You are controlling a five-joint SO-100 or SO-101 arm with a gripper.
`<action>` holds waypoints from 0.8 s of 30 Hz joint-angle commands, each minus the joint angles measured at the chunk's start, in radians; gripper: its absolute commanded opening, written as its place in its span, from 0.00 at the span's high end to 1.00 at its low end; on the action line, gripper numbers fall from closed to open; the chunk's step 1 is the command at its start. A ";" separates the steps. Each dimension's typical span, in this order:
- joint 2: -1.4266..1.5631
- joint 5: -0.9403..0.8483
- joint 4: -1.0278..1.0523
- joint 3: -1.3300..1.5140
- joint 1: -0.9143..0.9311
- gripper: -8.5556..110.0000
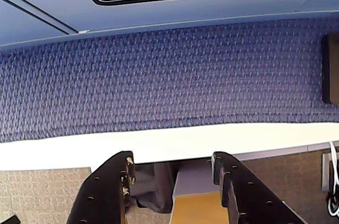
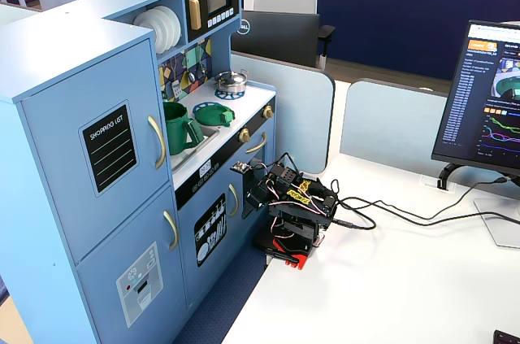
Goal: Pick up the lid from the counter and put it on the green recipient
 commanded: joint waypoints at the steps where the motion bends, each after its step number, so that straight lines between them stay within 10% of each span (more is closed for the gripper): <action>1: -0.005 -0.006 0.133 0.054 0.104 0.93; 13: -0.005 0.012 0.092 0.052 0.112 0.93; 24: -0.225 -0.086 -0.670 -0.393 0.380 0.87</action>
